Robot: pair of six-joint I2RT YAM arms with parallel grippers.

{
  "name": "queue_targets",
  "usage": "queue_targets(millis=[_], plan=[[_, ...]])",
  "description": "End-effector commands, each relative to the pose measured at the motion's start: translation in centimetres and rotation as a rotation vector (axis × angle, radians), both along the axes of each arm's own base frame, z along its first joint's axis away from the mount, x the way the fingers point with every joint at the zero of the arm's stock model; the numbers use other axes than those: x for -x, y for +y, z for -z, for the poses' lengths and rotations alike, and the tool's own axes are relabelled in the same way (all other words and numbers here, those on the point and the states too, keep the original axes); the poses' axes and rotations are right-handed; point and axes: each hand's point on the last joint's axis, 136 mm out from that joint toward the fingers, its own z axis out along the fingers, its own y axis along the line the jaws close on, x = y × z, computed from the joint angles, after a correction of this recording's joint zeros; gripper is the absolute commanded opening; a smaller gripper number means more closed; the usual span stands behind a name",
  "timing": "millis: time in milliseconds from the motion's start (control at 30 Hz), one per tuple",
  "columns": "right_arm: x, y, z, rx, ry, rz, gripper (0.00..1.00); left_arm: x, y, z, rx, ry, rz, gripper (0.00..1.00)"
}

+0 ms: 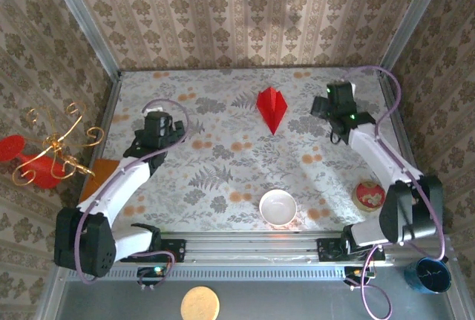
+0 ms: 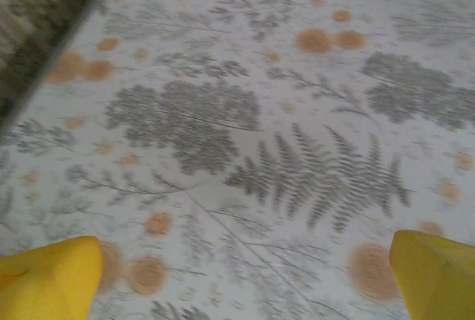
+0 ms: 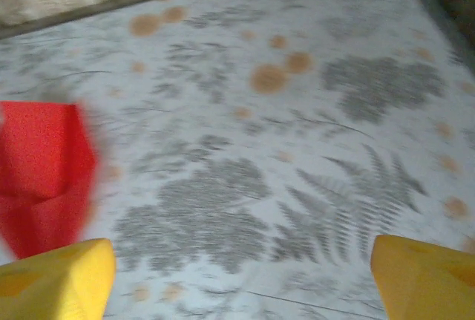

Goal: Fold a paper plane with a square sheet of paper (pick it up from the middle)
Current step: Reset both arms

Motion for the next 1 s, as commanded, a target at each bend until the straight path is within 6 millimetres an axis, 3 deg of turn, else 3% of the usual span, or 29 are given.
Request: queue_targets(millis=[0, 133, 267, 433, 600, 767, 967], plan=[[1.4, -4.0, -0.2, 0.055, -0.083, 0.156, 0.95, -0.3, 1.8, -1.2, -0.120, -0.117, -0.018, 1.00], [3.2, -6.1, 3.3, 0.054, -0.031, 0.211, 0.97, -0.3, 3.8, 0.0, -0.164, -0.092, -0.029, 1.00], [4.2, -7.4, 5.5, 0.102, -0.048, 0.234, 0.98, -0.7, 4.7, 1.4, -0.153, -0.110, 0.014, 1.00], [3.4, -6.5, 6.3, 0.111, -0.133, 0.151, 0.99, -1.5, 4.6, 2.6, -0.060, -0.187, 0.115, 1.00], [1.9, -4.0, 6.5, 0.072, -0.243, -0.020, 0.99, -2.1, 3.4, 3.0, -0.056, -0.294, 0.220, 1.00], [0.9, -3.2, 6.3, 0.089, -0.291, -0.091, 0.99, -2.6, 2.8, 3.6, -0.059, -0.296, 0.274, 1.00], [0.6, -2.3, 7.6, 0.084, -0.305, -0.154, 0.99, -3.2, 2.9, 4.5, -0.065, -0.317, 0.287, 1.00]])
